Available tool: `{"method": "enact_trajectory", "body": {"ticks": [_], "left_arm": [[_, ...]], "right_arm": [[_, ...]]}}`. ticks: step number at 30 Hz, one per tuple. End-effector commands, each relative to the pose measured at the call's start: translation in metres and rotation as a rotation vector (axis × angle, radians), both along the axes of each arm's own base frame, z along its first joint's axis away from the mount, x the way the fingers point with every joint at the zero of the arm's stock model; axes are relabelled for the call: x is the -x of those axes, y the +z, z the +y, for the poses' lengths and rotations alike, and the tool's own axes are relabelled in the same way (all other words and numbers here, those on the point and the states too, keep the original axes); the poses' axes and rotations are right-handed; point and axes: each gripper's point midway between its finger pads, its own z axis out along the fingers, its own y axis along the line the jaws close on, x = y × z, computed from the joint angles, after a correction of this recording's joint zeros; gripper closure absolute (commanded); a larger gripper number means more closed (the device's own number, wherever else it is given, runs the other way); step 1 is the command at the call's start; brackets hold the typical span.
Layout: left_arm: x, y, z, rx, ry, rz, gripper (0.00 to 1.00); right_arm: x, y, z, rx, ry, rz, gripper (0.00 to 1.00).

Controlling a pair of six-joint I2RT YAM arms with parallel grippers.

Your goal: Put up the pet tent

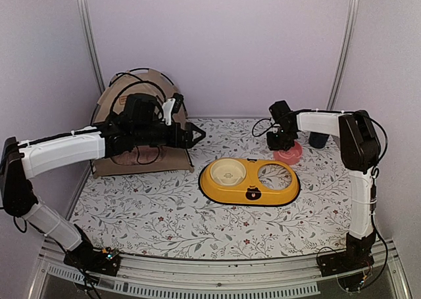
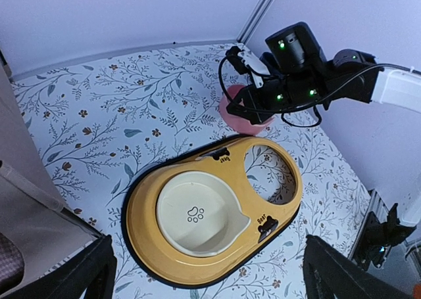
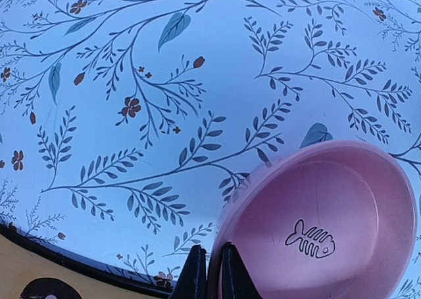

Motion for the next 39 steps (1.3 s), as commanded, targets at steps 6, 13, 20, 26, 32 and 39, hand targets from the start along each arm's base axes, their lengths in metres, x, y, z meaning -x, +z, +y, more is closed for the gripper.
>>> {"method": "enact_trajectory", "body": {"ticks": [6,13,20,26,32,39], "left_arm": [[-0.014,0.014,-0.004,0.045,0.023,-0.018,0.01],[-0.015,0.016,-0.004,0.051,0.025,-0.029,0.01],[-0.016,0.017,-0.005,0.05,0.021,-0.046,0.01],[-0.016,0.015,-0.003,0.053,0.023,-0.068,0.01],[-0.012,0.009,0.003,0.055,0.032,-0.081,0.01],[-0.011,0.004,0.006,0.05,0.036,-0.086,0.01]], "right_arm": [[-0.002,0.083,0.001,-0.042,0.004,-0.142,1.0],[0.008,0.103,0.0,-0.069,0.005,-0.168,1.0],[0.027,0.12,0.004,-0.104,0.011,-0.184,1.0],[0.056,0.123,0.015,-0.121,0.032,-0.189,1.0],[0.096,0.114,0.03,-0.097,0.061,-0.176,1.0],[0.135,0.109,0.051,-0.066,0.093,-0.173,1.0]]}}
